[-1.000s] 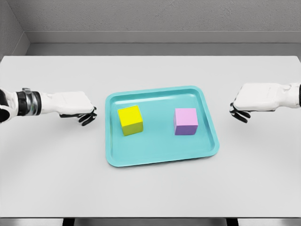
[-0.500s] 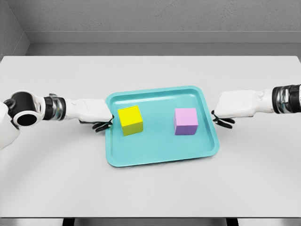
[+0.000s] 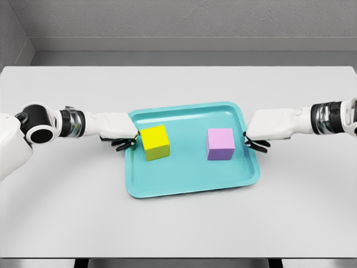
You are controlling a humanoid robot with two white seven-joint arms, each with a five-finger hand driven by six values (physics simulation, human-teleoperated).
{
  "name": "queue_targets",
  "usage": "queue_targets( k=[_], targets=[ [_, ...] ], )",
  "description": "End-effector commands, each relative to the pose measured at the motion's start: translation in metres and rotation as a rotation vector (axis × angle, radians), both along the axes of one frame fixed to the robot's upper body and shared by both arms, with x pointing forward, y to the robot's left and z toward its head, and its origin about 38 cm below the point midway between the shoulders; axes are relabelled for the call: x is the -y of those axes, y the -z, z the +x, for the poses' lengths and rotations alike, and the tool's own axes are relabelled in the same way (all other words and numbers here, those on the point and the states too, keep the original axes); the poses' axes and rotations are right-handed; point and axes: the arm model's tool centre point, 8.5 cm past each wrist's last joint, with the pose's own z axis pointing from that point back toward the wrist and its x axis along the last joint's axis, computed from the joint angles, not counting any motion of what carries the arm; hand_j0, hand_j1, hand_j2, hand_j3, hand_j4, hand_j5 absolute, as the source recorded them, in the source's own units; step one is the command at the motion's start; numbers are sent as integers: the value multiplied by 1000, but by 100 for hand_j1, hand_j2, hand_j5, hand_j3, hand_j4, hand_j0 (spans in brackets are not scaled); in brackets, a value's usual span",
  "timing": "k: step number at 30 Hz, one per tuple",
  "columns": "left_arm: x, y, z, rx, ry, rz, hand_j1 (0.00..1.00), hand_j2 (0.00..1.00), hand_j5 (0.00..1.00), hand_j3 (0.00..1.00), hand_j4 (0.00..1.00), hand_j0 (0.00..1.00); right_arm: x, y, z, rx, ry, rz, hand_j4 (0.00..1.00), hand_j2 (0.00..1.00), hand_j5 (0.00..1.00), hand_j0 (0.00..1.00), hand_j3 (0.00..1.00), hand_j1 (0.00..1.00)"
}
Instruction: Push two cubes
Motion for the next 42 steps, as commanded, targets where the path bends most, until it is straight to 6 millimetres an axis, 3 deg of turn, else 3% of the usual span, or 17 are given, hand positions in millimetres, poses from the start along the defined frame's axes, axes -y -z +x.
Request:
queue_targets(
  k=[1,14,19,26,34,41,42],
  targets=[
    [-3,4,1,11,1,35,0,0,0,0,0,0,1,7,6,-10,20,-6,0,0,0,0,0,0],
    [19,5,0,10,35,8,0,0,0,0,0,0,-13,30,8,-46,-2,-34,0,0,0,0,0,0],
    [28,-1,1,23,51,-6,0,0,0,0,0,0,-20,22,12,-27,-20,-39,0,0,0,0,0,0],
    [29,-2,2,24,52,-8,0,0,0,0,0,0,-46,25,12,-30,-74,-22,0,0,0,0,0,0],
    [42,-7,4,34,69,-28,0,0,0,0,0,0,-45,13,16,-5,-71,-17,0,0,0,0,0,0],
    [53,-8,4,34,83,-43,0,0,0,0,0,0,-25,18,15,-18,-32,-39,0,0,0,0,0,0],
    [55,-8,4,34,87,-48,0,0,0,0,0,0,-13,18,14,-19,-9,-55,0,0,0,0,0,0]
  ],
)
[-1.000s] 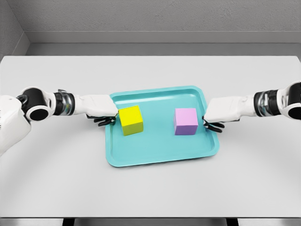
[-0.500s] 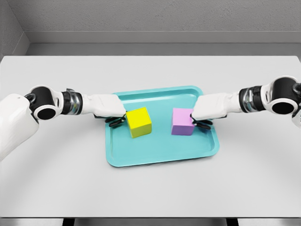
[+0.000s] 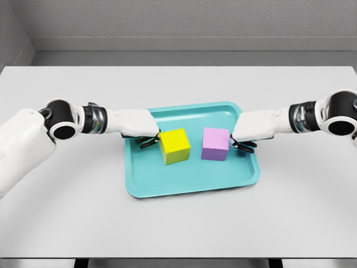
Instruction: Push two cubes
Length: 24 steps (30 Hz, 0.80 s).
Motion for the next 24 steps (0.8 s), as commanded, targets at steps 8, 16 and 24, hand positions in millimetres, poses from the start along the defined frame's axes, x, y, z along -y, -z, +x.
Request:
queue_targets(
  k=[8,16,24],
  targets=[
    [11,-3,1,3,14,-21,0,0,0,0,0,0,34,10,7,-26,92,-42,0,0,0,0,0,0],
    [18,-5,0,5,24,-30,1,1,1,1,1,1,-3,26,3,-56,12,-37,0,0,0,0,0,0],
    [28,-8,1,9,38,-45,1,1,1,1,1,1,-19,24,6,-46,-17,-23,0,0,0,0,0,0]
  ],
)
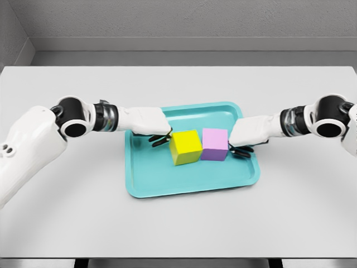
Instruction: Push two cubes
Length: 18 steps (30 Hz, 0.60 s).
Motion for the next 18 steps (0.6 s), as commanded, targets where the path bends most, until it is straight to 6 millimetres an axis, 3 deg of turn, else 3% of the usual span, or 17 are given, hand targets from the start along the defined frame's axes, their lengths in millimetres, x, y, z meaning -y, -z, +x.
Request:
queue_targets(
  k=[1,13,16,18],
  targets=[
    [2,0,0,-3,1,-8,1,1,1,1,1,1,-5,0,0,-1,-6,7,0,0,0,0,0,0],
    [2,-7,3,8,-4,-17,1,1,1,1,1,1,18,-4,5,10,45,-11,0,0,0,0,0,0],
    [-1,-9,5,9,-9,-17,1,1,1,1,1,1,48,-19,12,42,118,-18,0,0,0,0,0,0],
    [-4,-12,6,13,-15,-21,2,2,2,2,2,2,51,-21,13,46,133,-7,0,0,0,0,0,0]
  ],
)
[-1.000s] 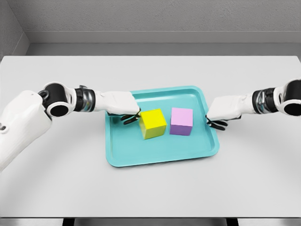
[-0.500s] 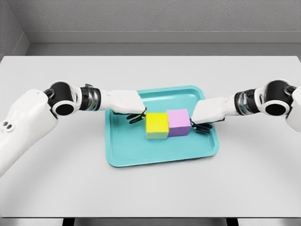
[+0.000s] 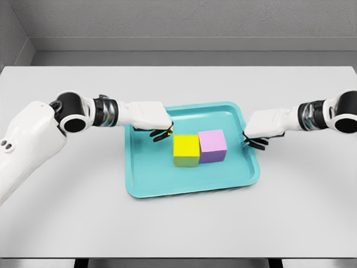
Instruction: Push two cubes
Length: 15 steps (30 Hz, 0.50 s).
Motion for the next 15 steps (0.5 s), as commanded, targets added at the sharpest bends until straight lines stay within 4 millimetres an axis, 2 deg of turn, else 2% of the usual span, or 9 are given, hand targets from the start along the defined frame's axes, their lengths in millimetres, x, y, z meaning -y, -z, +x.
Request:
queue_targets(
  k=[1,3,4,6,7,9,10,13,15],
  targets=[
    [-12,-6,1,-21,-19,-33,2,2,2,2,2,2,22,-14,6,28,59,5,0,0,0,0,0,0],
    [-55,-26,-2,-56,-67,-87,2,2,2,2,2,2,29,-18,6,38,75,6,0,0,0,0,0,0],
    [-68,-33,-8,-65,-70,-101,2,2,2,2,2,2,30,-19,6,39,77,4,0,0,0,0,0,0],
    [-52,-32,-31,-76,11,-110,2,2,2,2,2,2,40,-22,6,44,96,-1,0,0,0,0,0,0],
    [-54,-29,-47,-99,47,-97,2,2,2,2,2,2,49,-28,5,54,114,-4,0,0,0,0,0,0],
    [-60,-22,-83,-174,116,-79,2,2,2,2,2,2,54,-28,5,55,131,7,0,0,0,0,0,0],
    [-57,-12,-88,-200,120,-85,2,2,2,2,2,2,54,-28,5,53,134,10,0,0,0,0,0,0],
    [-56,-7,-89,-209,117,-84,2,2,2,2,2,2,66,-39,11,83,180,46,0,0,0,0,0,0],
    [-50,0,-82,-222,106,-98,2,2,2,2,2,2,73,-41,10,85,193,40,3,3,3,3,3,3]
  ],
)
